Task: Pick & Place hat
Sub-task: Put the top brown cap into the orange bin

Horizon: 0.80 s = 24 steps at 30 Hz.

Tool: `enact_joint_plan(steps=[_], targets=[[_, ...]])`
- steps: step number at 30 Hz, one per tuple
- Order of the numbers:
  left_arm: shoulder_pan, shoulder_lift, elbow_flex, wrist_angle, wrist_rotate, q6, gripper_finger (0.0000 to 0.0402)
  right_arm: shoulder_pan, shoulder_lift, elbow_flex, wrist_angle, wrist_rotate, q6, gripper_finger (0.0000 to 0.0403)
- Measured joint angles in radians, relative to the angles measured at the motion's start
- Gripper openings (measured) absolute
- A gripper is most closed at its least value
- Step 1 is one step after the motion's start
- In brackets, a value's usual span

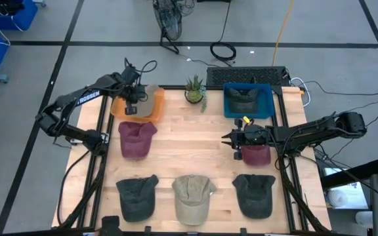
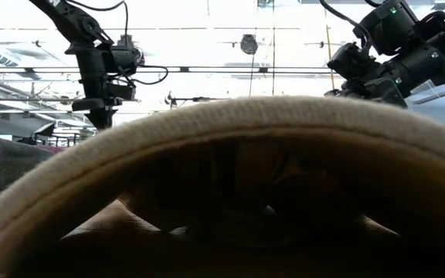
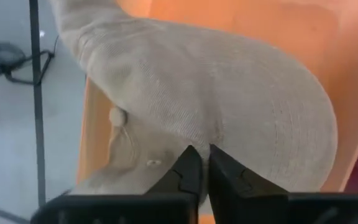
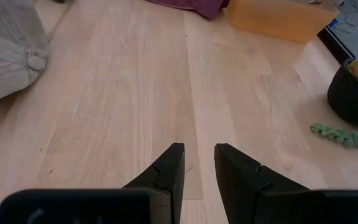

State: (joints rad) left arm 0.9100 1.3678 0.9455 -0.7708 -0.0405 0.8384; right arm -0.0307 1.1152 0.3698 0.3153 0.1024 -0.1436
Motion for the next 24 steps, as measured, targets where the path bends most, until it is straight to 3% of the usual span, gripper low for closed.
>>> enact_joint_plan(steps=[7,12,15,19,24], targets=[[-0.009,0.0,0.0,-0.01,-0.044,-0.017,0.0111,0.0,0.0,0.0,0.001,0.0,-0.002,0.0077],[-0.046,-0.005,0.0,0.028,-0.135,-0.03,0.015,0.0,0.0,0.0,0.001,0.0,-0.001,0.0077],[-0.077,-0.019,0.0,0.096,-0.123,-0.031,0.0159,0.0,0.0,0.0,0.002,0.001,-0.008,0.0077],[-0.101,-0.008,0.0,0.239,-0.022,-0.118,0.0161,0.0,0.0,0.0,0.019,0.001,-0.019,0.0077],[-0.097,0.065,0.0,0.328,-0.136,-0.243,0.0161,0.0,0.0,0.0,0.02,0.001,-0.004,0.0077]])
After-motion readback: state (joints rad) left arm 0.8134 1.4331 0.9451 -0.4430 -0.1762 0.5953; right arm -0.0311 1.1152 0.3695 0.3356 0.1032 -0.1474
